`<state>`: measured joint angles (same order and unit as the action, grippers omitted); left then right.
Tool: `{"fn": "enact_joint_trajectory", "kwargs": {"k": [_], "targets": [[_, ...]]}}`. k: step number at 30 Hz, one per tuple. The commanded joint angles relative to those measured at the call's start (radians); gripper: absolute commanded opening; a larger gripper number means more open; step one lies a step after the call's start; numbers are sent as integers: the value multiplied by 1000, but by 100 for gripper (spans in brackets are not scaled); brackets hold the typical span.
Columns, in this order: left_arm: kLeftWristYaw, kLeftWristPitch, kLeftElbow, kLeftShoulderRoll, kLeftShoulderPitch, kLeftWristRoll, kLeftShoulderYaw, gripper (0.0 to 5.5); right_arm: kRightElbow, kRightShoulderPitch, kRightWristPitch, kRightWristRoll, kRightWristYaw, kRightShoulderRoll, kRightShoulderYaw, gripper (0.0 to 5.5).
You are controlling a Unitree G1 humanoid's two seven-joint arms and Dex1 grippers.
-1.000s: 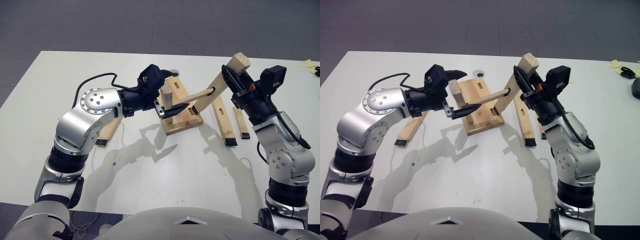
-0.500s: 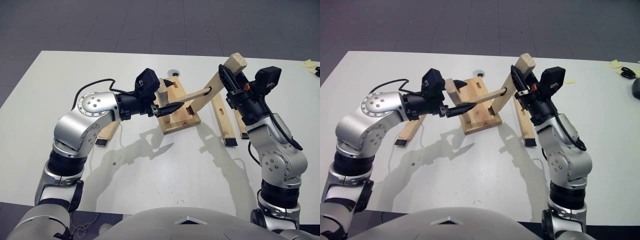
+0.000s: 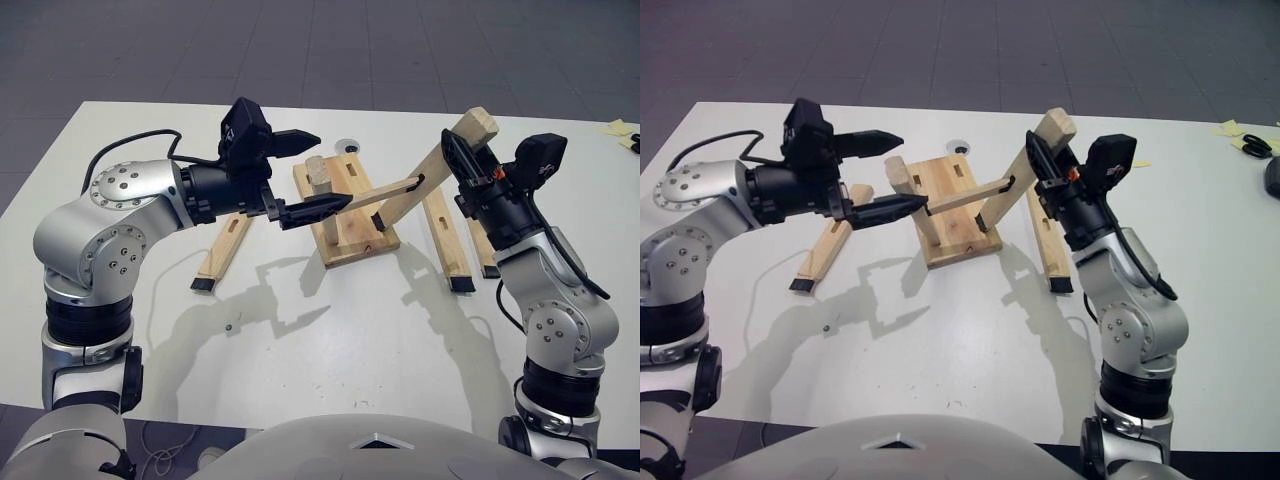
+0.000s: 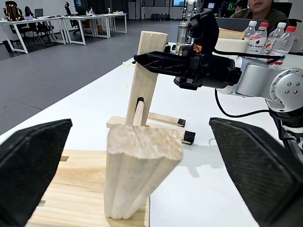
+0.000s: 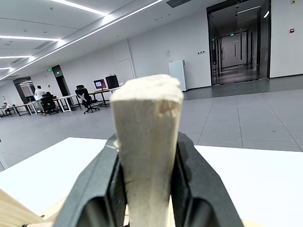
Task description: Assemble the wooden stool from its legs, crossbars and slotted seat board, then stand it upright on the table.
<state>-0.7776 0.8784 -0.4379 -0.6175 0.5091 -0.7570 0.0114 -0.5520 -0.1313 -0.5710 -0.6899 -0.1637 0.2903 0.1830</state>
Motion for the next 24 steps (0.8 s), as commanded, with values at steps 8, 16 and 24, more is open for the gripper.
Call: {"fn": "enact_joint_trajectory", "kwargs": {"k": [8, 16, 24], "targets": [[5, -4, 21, -22, 24, 18, 6, 346, -17, 20, -5, 75, -1, 12, -58, 102], [14, -22, 19, -13, 1, 39, -17, 220, -26, 15, 24, 158, -1, 19, -111, 102], [30, -34, 13, 11, -9, 54, -55, 217, -19, -3, -2, 132, 37, -56, -121, 102]]}}
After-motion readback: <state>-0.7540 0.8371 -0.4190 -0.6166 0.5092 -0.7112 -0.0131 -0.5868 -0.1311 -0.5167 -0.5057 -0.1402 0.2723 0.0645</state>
